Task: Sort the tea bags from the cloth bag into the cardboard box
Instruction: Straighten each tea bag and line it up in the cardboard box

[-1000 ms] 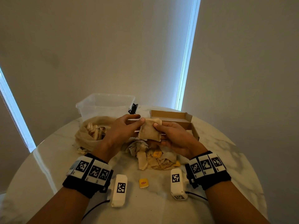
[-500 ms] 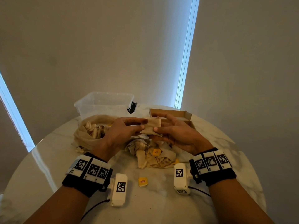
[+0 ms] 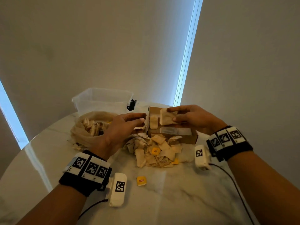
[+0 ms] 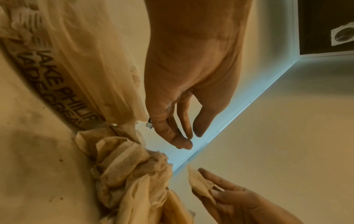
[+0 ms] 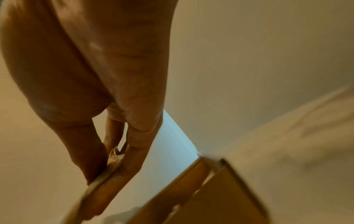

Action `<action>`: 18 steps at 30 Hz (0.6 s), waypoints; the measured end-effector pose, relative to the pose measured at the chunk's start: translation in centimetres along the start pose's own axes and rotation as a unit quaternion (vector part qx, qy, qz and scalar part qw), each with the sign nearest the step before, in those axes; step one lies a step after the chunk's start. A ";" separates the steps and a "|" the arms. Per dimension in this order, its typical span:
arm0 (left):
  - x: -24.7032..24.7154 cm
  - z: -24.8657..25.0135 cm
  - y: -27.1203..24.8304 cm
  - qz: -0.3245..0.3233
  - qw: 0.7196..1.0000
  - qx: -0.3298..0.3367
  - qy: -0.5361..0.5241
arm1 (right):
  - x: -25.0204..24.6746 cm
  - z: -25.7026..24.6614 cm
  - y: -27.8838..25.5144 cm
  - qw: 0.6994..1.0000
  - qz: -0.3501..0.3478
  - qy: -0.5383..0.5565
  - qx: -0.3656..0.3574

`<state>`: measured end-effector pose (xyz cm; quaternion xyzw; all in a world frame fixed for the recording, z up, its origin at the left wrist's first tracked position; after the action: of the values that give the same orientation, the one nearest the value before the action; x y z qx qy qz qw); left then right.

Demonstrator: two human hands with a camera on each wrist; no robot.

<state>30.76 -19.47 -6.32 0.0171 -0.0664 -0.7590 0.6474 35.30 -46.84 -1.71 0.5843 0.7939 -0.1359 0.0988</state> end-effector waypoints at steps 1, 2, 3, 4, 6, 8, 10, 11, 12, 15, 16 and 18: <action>0.0 -0.1 0.0 0.001 1.000 -0.002 -0.003 | -1.0 0.4 0.6 1.000 0.014 -0.024 0.007; 0.1 -0.1 0.0 0.002 1.000 -0.004 -0.006 | -1.7 0.9 1.2 0.998 0.024 -0.047 0.016; 0.2 -0.2 0.0 0.003 1.000 -0.006 -0.008 | -2.3 1.4 1.8 0.997 0.026 -0.070 0.024; 0.2 -0.2 0.0 0.003 1.000 -0.008 -0.008 | -2.6 1.9 2.2 0.995 0.026 -0.094 0.030; 0.1 -0.3 0.1 0.002 1.000 -0.009 -0.006 | -2.8 2.4 2.9 0.990 0.019 -0.133 0.032; 0.0 -0.2 0.0 0.002 1.000 -0.009 -0.001 | -3.0 2.6 3.5 0.987 0.020 -0.159 0.028; -0.1 -0.2 0.1 0.002 1.000 -0.010 0.008 | -3.1 2.7 3.9 0.981 0.029 -0.190 0.027; -0.1 -0.2 0.1 0.002 1.000 -0.010 0.011 | -3.1 2.8 4.2 0.977 0.035 -0.208 0.027; -0.1 -0.2 0.0 0.002 1.000 -0.011 0.014 | -3.1 2.9 4.4 0.973 0.039 -0.226 0.029; 0.0 -0.1 -0.1 0.001 1.000 -0.012 0.017 | -2.8 3.2 4.7 0.957 0.048 -0.284 0.039; 0.0 0.0 -0.1 0.001 1.000 -0.011 0.016 | -2.7 3.3 4.8 0.952 0.050 -0.299 0.041; 0.1 0.1 -0.2 -0.002 1.000 -0.007 0.018 | -2.6 3.5 4.9 0.945 0.051 -0.321 0.042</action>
<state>30.53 -19.49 -6.28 0.0265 -0.0487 -0.7603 0.6472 40.74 -49.00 -4.69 0.5529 0.6828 -0.3447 0.3305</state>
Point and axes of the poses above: each hand's wrist, its own y-axis towards the middle knuckle, its own x-axis out of the palm, z = x × y, the point moved 1 cm from there along y, towards the middle knuckle, and after that the axes turned 3 degrees about -z, right-handed, at the moved point
